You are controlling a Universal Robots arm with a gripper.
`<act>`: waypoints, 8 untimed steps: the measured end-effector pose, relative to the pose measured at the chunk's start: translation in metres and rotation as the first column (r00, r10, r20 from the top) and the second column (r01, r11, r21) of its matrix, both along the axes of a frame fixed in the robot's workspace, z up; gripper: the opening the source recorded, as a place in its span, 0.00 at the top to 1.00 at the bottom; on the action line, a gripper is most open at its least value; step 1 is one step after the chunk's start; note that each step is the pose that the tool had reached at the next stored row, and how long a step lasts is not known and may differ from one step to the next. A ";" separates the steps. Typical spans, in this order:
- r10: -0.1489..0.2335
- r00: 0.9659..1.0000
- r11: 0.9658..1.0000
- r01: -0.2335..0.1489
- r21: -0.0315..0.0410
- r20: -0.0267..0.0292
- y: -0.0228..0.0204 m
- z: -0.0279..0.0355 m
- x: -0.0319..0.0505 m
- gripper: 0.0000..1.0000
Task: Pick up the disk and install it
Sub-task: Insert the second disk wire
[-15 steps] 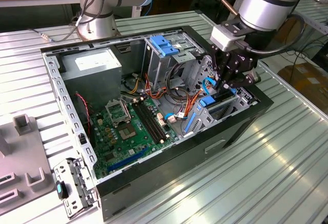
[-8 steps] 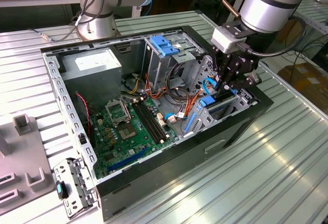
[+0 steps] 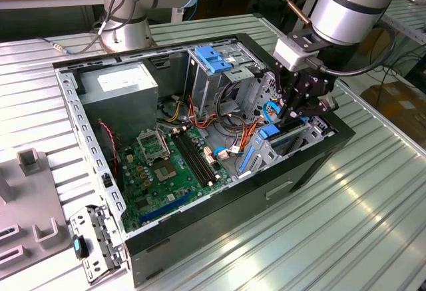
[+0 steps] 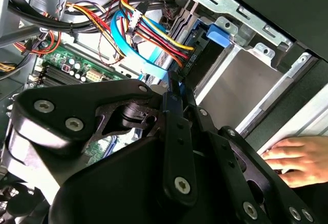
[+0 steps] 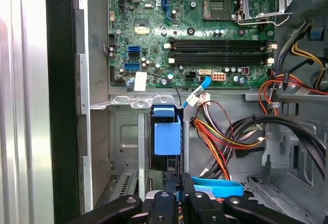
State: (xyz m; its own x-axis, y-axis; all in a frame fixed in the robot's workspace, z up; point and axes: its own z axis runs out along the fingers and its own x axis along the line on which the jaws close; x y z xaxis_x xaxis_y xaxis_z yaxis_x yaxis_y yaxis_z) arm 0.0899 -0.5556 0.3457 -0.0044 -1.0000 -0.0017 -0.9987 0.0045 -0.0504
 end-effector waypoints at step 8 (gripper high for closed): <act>0.000 1.000 1.000 0.000 0.004 0.000 -0.0015 -0.0057 0.0000 0.84</act>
